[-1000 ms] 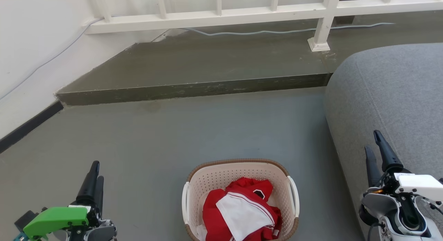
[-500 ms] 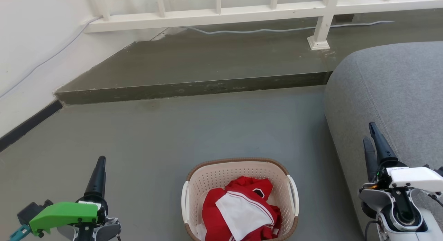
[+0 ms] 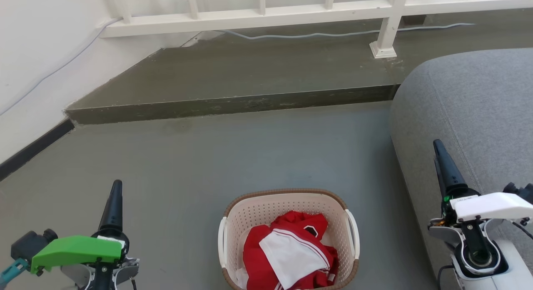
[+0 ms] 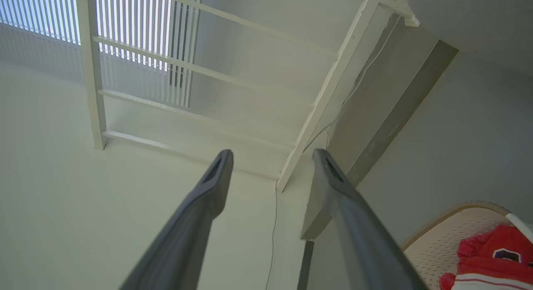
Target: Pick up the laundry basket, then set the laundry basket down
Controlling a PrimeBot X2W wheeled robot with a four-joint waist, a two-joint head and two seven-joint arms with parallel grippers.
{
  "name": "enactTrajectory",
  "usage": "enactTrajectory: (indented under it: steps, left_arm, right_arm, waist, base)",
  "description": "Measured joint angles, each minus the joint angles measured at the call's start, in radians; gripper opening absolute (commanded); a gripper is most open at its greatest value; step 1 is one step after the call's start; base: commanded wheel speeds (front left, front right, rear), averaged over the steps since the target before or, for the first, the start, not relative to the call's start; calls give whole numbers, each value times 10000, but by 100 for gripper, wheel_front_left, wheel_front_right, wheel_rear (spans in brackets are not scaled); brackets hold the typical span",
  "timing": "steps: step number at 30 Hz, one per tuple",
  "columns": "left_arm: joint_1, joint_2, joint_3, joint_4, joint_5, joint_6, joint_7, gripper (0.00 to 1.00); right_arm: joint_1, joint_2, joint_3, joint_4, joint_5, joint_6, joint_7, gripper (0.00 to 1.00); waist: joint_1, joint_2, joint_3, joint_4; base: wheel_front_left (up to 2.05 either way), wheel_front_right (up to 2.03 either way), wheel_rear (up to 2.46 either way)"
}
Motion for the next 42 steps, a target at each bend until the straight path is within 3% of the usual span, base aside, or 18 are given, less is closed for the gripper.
enactTrajectory:
  steps: [22, 42]
  left_arm:
    - [-119, 102, -727, -677, 4403, -4, -748, 100]
    - [-149, 73, -1039, -1024, 7534, -10, -1501, 100]
  right_arm:
    - [-266, -633, 802, -104, -3760, 12, -840, 100]
    - [-380, -633, 1496, -146, -6717, 13, -1509, 100]
  waist:
    - [0, 0, 94, -15]
    - [0, 0, 224, 1]
  base:
    - [0, 0, 0]
    - [0, 0, 0]
